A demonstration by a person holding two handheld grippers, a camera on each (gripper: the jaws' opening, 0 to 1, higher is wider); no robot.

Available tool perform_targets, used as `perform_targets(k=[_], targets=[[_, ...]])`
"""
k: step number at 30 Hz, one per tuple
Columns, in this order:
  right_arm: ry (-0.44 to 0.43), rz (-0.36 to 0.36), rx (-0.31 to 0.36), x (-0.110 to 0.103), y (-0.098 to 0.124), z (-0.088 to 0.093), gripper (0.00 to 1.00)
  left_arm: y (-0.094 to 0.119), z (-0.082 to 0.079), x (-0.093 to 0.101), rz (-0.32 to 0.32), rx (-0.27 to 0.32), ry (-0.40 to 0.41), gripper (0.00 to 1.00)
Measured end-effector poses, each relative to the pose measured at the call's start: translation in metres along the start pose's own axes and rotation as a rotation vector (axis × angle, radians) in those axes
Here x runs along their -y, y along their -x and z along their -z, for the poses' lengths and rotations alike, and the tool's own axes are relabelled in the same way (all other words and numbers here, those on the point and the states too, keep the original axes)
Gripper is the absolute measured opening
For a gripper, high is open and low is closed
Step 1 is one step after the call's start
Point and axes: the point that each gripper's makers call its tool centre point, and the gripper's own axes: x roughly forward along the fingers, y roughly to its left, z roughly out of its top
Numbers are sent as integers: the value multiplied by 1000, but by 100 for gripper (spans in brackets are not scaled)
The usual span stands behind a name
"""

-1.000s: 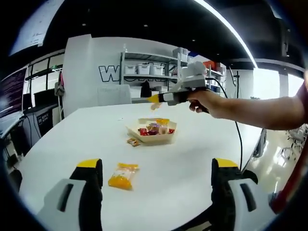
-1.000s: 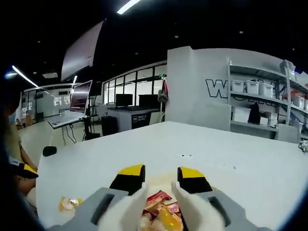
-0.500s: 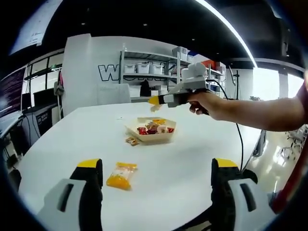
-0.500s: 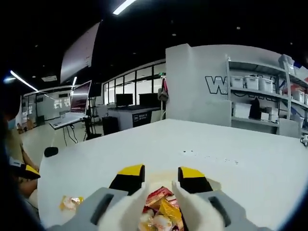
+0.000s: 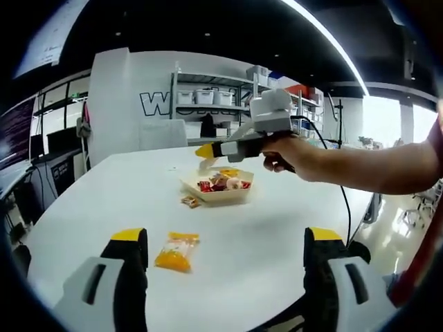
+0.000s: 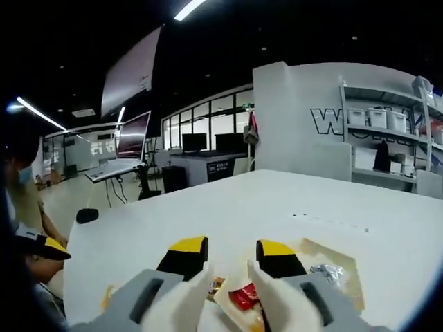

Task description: Place the target food into the container with the food tongs after gripping and lifting it, then release it inside without dropping or visibly crushing the food.

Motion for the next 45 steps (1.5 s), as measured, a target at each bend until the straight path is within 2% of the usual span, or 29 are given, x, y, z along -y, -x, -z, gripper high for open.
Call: perform_targets(k=[8, 15, 26, 28, 35, 38, 45], targets=[[15, -74, -50, -30, -20, 22, 22, 2, 2, -4, -6, -3, 4, 91], [70, -118, -107, -43, -33, 41, 22, -1, 4, -5, 1, -7, 12, 91], [63, -131, -137, -43, -47, 57, 23, -2, 5, -11, -12, -11, 9, 91], [47, -118, -161, -40, -50, 64, 23, -1, 4, -11, -12, -9, 11, 91], [47, -131, -172, -43, -51, 69, 22, 0, 4, -14, -20, -8, 14, 91], [18, -132, -176, -43, -46, 70, 22, 0, 3, -15, -21, -7, 10, 91], [10, -138, -178, -47, -33, 72, 23, 0, 3, -13, -17, -4, 13, 91]])
